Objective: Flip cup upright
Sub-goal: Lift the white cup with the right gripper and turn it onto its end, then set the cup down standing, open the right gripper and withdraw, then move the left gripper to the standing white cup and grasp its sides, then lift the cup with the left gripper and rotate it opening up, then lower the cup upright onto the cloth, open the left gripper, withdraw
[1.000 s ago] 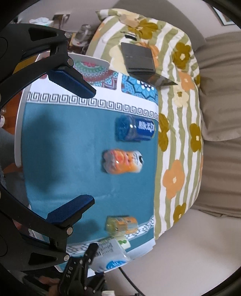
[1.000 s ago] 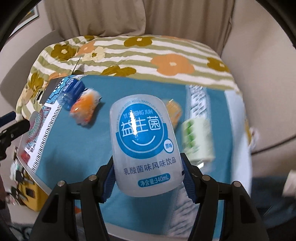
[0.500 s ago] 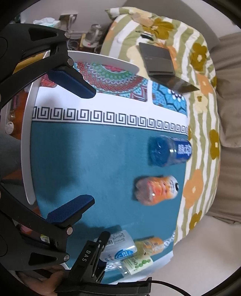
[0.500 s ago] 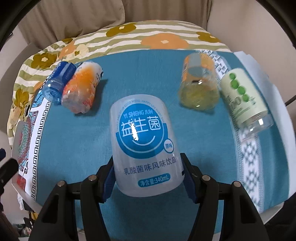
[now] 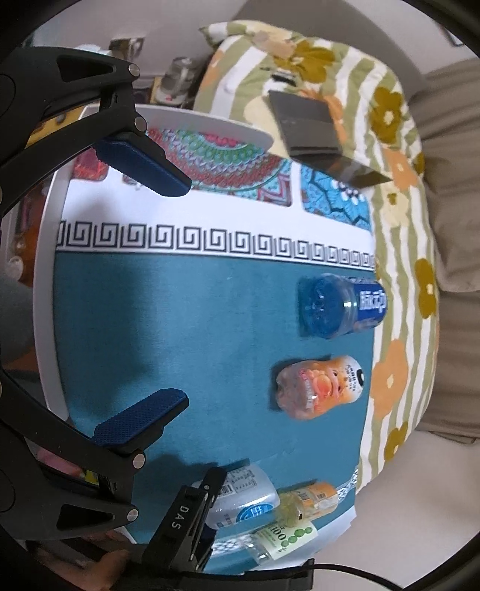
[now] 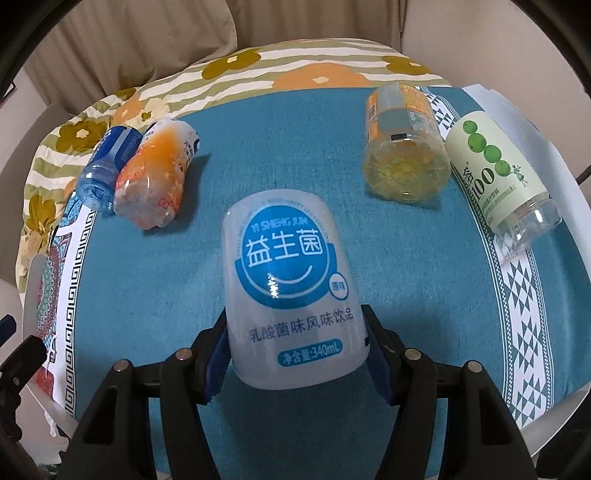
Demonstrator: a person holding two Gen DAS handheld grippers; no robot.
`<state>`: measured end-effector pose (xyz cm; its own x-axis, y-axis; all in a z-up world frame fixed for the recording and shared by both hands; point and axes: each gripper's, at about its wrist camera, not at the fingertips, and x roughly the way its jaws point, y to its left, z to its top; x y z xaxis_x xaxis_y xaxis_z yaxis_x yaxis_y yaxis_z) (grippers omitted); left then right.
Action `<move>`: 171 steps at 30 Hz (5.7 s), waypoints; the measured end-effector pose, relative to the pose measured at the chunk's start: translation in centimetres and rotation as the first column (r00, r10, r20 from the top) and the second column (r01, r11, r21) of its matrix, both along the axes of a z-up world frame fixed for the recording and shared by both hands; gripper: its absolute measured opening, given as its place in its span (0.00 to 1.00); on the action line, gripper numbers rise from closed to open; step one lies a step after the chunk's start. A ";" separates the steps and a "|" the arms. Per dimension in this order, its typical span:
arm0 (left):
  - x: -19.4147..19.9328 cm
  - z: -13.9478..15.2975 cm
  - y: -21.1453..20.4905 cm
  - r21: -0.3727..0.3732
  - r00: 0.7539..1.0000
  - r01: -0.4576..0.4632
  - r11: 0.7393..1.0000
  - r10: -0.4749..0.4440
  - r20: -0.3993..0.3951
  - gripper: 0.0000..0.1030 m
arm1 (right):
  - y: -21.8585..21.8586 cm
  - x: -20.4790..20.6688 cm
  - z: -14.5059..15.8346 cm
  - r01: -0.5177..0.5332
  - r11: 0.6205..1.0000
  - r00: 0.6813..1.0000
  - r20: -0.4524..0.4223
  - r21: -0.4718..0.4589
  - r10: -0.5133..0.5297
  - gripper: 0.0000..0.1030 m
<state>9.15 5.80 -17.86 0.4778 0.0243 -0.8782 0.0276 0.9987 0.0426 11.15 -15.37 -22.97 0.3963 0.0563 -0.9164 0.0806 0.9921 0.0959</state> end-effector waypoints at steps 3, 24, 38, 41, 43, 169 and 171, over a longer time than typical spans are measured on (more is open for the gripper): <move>-0.1 0.3 -0.2 0.033 1.000 0.010 0.999 -0.011 0.022 1.00 | 0.0 -0.1 0.2 0.001 1.000 1.000 0.009 0.004 -0.001 0.72; -0.4 1.2 -1.2 0.014 0.999 0.017 1.000 -0.018 0.036 1.00 | -0.3 -0.1 1.2 -0.024 0.999 0.999 0.041 0.024 0.023 1.00; 1.2 4.1 -3.6 0.006 0.999 0.013 1.000 -0.013 0.038 1.00 | -2.6 -0.7 4.4 -0.055 0.998 0.996 0.075 0.016 0.054 1.00; 2.0 5.1 -5.2 -0.006 1.000 0.014 1.000 -0.014 0.013 1.00 | -4.6 -0.8 6.0 -0.081 0.997 0.994 0.070 0.000 0.080 1.00; 2.6 6.1 -6.7 -0.034 1.000 0.018 0.999 -0.018 0.013 1.00 | -6.3 -0.7 7.1 -0.100 0.995 0.994 0.049 -0.016 0.101 1.00; -1.0 -3.2 -15.1 -0.127 0.906 0.117 0.985 -0.053 0.421 0.62 | -12.0 -0.4 6.7 -0.375 0.893 0.891 0.171 -0.249 0.422 1.00; -1.3 -3.2 -15.0 -0.136 0.908 0.114 0.984 -0.048 0.416 0.63 | -12.0 -0.6 6.6 -0.370 0.895 0.893 0.169 -0.248 0.416 1.00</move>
<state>7.84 -9.20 -21.08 0.7904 -0.1492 -0.5942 0.1218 0.9888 -0.0862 10.58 -27.37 -16.40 0.5666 0.0695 -0.8211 -0.3196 0.9370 -0.1412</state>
